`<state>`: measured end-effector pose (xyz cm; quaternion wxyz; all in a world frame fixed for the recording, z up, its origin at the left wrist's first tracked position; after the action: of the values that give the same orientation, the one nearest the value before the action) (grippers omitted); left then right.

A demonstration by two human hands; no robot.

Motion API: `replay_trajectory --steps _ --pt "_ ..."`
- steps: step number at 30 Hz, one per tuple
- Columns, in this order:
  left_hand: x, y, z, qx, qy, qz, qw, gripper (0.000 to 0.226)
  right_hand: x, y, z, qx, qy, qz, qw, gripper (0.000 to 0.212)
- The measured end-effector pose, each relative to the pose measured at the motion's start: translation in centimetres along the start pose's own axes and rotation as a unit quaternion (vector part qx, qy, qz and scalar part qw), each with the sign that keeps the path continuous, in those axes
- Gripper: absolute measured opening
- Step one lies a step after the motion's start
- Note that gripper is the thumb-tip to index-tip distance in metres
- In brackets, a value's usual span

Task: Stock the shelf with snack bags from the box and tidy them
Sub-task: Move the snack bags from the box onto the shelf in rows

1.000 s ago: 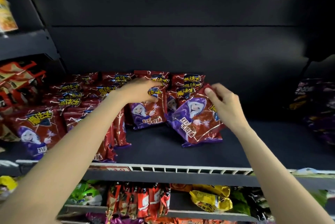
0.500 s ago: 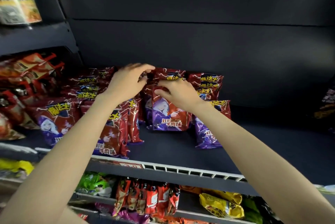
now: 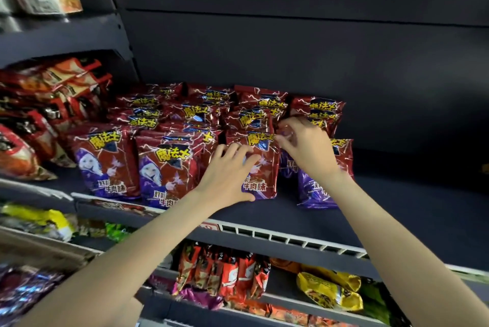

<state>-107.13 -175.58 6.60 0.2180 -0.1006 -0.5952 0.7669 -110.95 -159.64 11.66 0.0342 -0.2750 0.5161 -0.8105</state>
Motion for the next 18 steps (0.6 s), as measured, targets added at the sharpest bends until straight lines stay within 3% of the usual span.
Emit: replay_trajectory --steps 2,4,6,9,13,18 --pt "0.0 0.5 -0.4 0.024 -0.009 0.000 1.000 0.098 -1.9 0.9 -1.0 0.016 0.057 0.075 0.995 0.038" --pt "0.1 0.9 -0.6 0.039 -0.023 -0.014 0.999 0.104 -2.7 2.6 -0.7 0.100 0.081 0.164 0.978 0.048" --pt "0.5 1.1 -0.7 0.047 -0.044 -0.029 0.998 0.112 -2.5 3.9 0.2 0.161 0.076 0.192 0.965 0.059" --pt "2.0 1.2 -0.2 0.026 -0.080 -0.040 0.996 0.121 -1.7 4.6 0.8 0.127 0.058 0.141 0.980 0.063" --pt "3.4 1.6 0.1 -0.010 -0.059 -0.043 0.997 0.123 -1.3 2.4 -1.3 0.001 0.037 0.002 0.999 0.048" --pt "3.6 1.4 0.5 -0.030 -0.018 -0.059 0.998 0.115 -2.0 1.5 -4.0 -0.101 0.048 0.016 0.994 0.050"
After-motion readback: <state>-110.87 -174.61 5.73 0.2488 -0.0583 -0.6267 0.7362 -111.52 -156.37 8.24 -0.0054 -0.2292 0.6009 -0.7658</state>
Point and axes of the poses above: each hand's wrist, its own x-axis towards the middle knuckle, its own y-axis out of the palm, z = x × y, the point moved 5 cm from there along x, towards the middle knuckle, and after that the axes turned 11 degrees about z, right-handed, at the moved point
